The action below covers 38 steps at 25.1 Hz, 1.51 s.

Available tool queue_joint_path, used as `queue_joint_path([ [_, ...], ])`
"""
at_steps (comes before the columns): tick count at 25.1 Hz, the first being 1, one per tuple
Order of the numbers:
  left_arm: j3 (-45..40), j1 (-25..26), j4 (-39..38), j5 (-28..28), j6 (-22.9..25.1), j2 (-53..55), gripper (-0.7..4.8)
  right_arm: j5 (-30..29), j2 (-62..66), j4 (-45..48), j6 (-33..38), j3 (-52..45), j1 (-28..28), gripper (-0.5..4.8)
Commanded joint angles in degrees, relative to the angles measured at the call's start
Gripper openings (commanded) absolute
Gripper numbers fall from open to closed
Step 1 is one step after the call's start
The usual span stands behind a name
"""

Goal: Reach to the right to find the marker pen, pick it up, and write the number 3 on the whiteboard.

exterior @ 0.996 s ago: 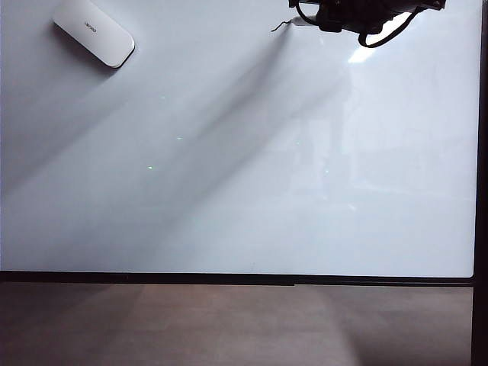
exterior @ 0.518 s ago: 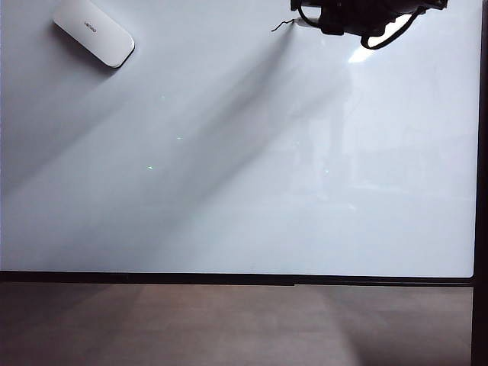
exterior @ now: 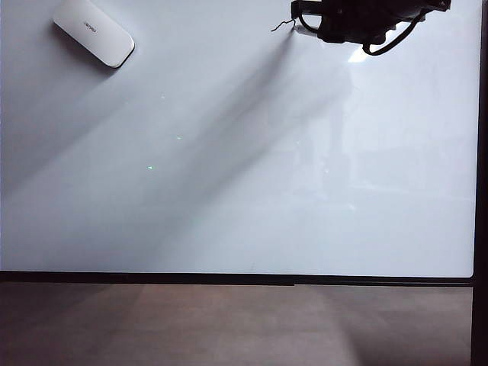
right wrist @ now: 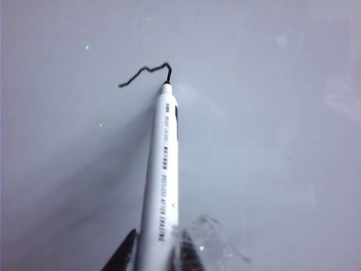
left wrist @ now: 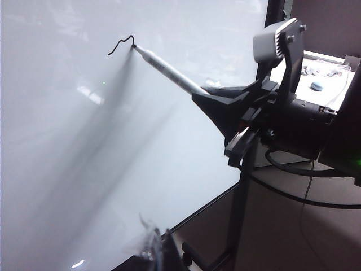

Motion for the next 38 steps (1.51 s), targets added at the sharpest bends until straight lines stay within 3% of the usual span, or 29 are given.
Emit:
queue_joint_path([
  [1, 0.2, 0.0, 0.6, 0.0, 0.0, -0.2, -0.05, -1.0, -0.2, -0.4, 0.7, 0.3, 0.0, 0.40],
  [25, 0.2, 0.0, 0.5, 0.0, 0.0, -0.2, -0.05, -1.1, -1.6, -5.1, 1.3, 0.3, 0.0, 0.40],
  [32, 0.1, 0.0, 0.6, 0.0, 0.0, -0.2, -0.05, -7.5, -4.0, -6.0, 1.3, 0.3, 0.0, 0.40],
  [38, 0.1, 0.0, 0.6, 0.0, 0.0, -0.2, -0.05, -8.7, -3.2, -5.6, 1.0, 0.3, 0.0, 0.40],
])
